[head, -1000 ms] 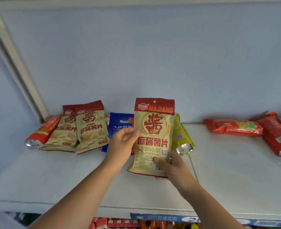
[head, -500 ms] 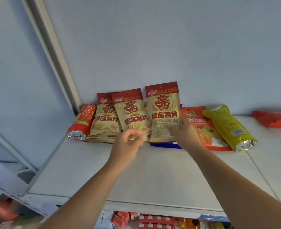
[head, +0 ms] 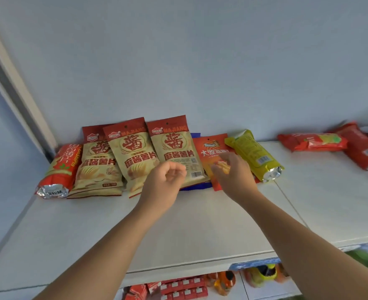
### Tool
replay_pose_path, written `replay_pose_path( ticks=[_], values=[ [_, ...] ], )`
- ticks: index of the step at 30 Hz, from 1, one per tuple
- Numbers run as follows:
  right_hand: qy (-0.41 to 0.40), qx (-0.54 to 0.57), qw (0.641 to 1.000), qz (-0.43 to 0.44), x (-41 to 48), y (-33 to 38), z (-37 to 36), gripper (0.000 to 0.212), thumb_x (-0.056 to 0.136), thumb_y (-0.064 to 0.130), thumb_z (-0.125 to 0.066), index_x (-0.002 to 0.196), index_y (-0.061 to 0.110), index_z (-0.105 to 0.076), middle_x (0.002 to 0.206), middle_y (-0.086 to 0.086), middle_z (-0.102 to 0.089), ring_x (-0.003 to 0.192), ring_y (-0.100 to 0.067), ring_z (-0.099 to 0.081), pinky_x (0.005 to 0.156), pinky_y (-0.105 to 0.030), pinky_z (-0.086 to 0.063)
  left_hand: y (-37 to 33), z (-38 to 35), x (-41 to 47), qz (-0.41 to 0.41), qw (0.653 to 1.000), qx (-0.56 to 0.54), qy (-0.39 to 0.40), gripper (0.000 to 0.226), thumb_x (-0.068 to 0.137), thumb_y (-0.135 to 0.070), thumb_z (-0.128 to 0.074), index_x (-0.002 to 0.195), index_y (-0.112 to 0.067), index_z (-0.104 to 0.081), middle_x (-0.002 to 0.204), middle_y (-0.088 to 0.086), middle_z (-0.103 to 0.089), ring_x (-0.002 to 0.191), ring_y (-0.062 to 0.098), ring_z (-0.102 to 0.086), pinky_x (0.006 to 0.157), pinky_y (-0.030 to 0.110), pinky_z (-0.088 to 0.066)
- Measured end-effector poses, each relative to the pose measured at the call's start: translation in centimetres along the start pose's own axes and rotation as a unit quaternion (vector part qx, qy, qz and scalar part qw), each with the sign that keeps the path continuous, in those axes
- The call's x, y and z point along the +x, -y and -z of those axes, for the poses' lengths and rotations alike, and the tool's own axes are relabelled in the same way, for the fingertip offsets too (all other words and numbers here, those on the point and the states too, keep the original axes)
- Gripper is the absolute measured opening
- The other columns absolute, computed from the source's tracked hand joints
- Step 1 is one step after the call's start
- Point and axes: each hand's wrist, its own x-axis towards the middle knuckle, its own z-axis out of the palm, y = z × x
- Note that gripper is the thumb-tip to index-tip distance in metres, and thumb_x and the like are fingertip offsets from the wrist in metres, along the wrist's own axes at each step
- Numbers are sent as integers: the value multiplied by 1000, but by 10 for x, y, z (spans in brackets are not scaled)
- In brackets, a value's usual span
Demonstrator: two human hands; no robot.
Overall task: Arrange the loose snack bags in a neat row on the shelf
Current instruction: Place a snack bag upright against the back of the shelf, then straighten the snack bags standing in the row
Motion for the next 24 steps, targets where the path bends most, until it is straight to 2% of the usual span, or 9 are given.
replay_pose_path(
  ticks=[4, 8, 12, 15, 19, 24],
  values=[
    [-36, -8, 999, -9, -15, -40, 48, 41, 93, 32, -71, 129, 14, -63, 123, -5, -66, 117, -23, -60, 93, -30, -44, -21, -54, 4, -26, 998, -5, 61, 15, 94, -20, -65, 89, -34, -67, 94, -11, -74, 92, 11, -71, 86, 38, -59],
    [-81, -7, 996, -42, -32, -94, 108, 35, 92, 30, -73, 123, 17, -64, 118, -4, -68, 114, -26, -62, 94, -34, -48, -50, -119, 4, -65, 991, -7, 112, 11, 91, -23, -68, 87, -33, -69, 89, -10, -75, 88, 13, -73, 83, 40, -59],
    [-105, -24, 991, -80, -53, -147, 175, 38, 96, 29, -69, 130, 15, -62, 124, -3, -66, 115, -21, -62, 94, -31, -46, -82, -193, -2, -88, 983, -20, 158, 6, 90, -22, -72, 87, -27, -70, 82, -8, -74, 83, 16, -73, 83, 39, -58],
    [-121, -37, 986, -109, -68, -190, 224, 37, 97, 31, -67, 131, 17, -62, 125, -1, -65, 116, -19, -60, 96, -32, -48, -106, -255, -8, -96, 975, -40, 196, 7, 79, -36, -71, 81, -30, -69, 72, -11, -72, 75, 14, -70, 80, 38, -57],
    [-126, -58, 981, -139, -82, -242, 271, 39, 97, 34, -67, 132, 19, -61, 127, 0, -63, 118, -18, -58, 100, -34, -49, -128, -325, -18, -103, 966, -17, 237, 8, 90, -20, -71, 86, -27, -71, 80, -8, -73, 82, 14, -71, 79, 32, -56],
    [-125, -76, 977, -158, -81, -289, 303, 44, 95, 37, -69, 134, 21, -60, 130, 1, -63, 120, -18, -58, 101, -35, -49, -137, -388, -24, -94, 957, 5, 274, 9, 91, -21, -70, 88, -29, -71, 86, -8, -73, 84, 11, -70, 78, 24, -53]
  ],
)
